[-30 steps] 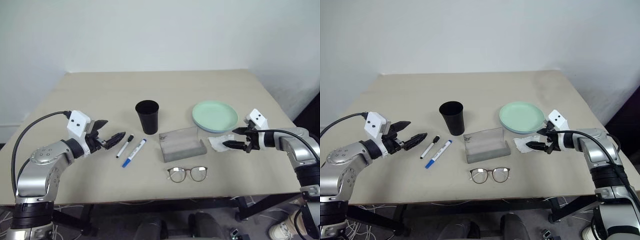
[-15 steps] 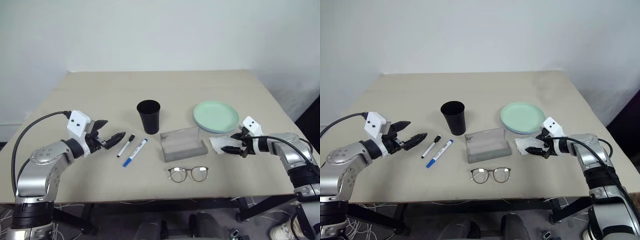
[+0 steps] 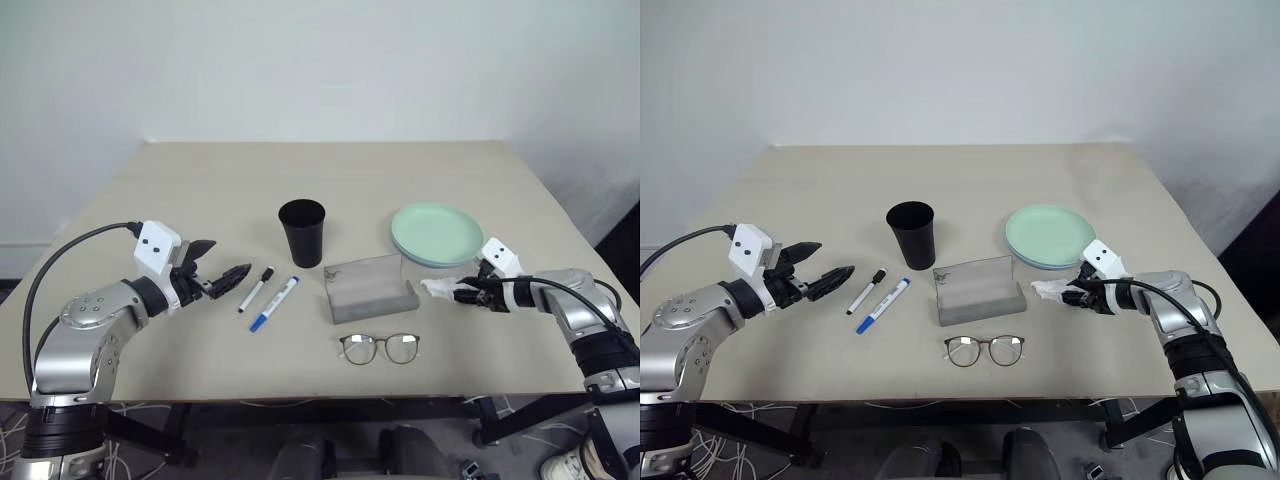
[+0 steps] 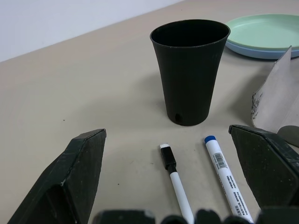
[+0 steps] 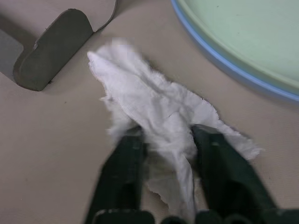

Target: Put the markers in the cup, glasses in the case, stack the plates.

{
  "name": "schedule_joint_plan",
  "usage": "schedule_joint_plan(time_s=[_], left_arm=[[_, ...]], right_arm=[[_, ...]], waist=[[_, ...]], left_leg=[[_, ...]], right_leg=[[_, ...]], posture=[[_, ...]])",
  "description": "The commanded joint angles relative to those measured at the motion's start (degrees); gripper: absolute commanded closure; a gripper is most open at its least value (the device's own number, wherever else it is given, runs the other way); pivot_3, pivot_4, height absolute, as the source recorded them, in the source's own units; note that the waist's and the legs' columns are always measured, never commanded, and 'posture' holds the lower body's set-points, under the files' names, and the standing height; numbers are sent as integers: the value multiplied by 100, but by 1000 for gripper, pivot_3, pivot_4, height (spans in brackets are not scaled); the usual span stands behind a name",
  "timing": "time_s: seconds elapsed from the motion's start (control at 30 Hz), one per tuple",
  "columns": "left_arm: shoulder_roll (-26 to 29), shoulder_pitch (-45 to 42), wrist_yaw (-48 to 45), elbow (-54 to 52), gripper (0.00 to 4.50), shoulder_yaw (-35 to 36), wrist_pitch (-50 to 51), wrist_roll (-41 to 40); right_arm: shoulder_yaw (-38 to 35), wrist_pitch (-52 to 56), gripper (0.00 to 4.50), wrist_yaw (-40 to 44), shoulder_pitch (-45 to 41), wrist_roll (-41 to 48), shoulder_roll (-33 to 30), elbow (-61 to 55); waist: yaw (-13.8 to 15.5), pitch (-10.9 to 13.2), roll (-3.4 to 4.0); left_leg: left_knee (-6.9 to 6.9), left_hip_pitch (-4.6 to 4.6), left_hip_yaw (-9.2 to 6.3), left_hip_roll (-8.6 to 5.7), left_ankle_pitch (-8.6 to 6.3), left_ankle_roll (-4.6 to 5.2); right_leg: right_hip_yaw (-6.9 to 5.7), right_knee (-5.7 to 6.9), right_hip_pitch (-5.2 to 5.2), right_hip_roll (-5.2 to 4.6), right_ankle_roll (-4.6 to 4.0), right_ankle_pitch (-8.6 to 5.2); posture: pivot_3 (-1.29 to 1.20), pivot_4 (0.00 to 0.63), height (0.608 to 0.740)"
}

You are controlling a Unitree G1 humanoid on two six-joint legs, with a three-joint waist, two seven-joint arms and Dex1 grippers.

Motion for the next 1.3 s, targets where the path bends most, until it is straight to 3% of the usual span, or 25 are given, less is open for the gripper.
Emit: schedule_joint_plan(time_s=[0.03,0.07,0.5,0.7,0.83,1.03,1.13,1.3], left_arm=[[80,-117,-29,-130,0,104,-63,-13],[81,-119,-29,-126,0,104,-67,-11],[78,-147,-24,-106,0,93,-95,13],[73,-147,-19,-114,0,93,-93,17],[69,-174,-29,-105,0,80,-87,14],[49,-212,-14,-113,0,51,-66,24],[44,-211,-10,-123,0,47,-60,23],[71,-180,31,-164,0,57,-70,70]], right_arm=[[4,-113,4081,123,-88,-59,-94,-71],[15,-142,4364,148,-95,-72,-110,-60],[-769,212,4364,663,-918,913,1,-481],[-899,8,4364,-86,-1494,762,442,-40],[-751,-397,4364,-1448,-2354,147,1045,1377],[-836,-1223,4364,-2597,-3208,-228,1522,3115],[-831,-1523,3759,-2828,-3381,-334,1587,3568],[-878,-1787,2039,-2895,-3488,-396,1534,3816]], waist=[[0,0,0],[0,0,0],[-9,1,0],[-5,0,-2],[-12,0,-1],[-17,0,-1],[-15,0,-1],[-44,0,0]], left_leg=[[0,0,0,0,0,0],[0,0,0,0,0,0],[5,0,0,3,0,0],[1,-1,-3,8,-1,-3],[-2,-6,6,6,-2,-5],[-21,-6,8,6,4,-21],[-29,-7,6,5,15,-52],[-32,-4,13,3,12,-48]], right_leg=[[0,0,0,0,0,0],[-1,0,1,0,0,0],[-2,0,-1,-1,0,0],[-8,0,-5,-4,-3,2],[-6,1,-14,-7,-16,11],[-15,1,-24,-2,-49,37],[-17,1,-25,1,-47,39],[-16,-5,-20,5,-42,37]], posture=[[0,0,738],[0,0,738],[0,0,738],[0,0,738],[0,0,738],[0,0,738],[0,0,738],[0,0,738]])
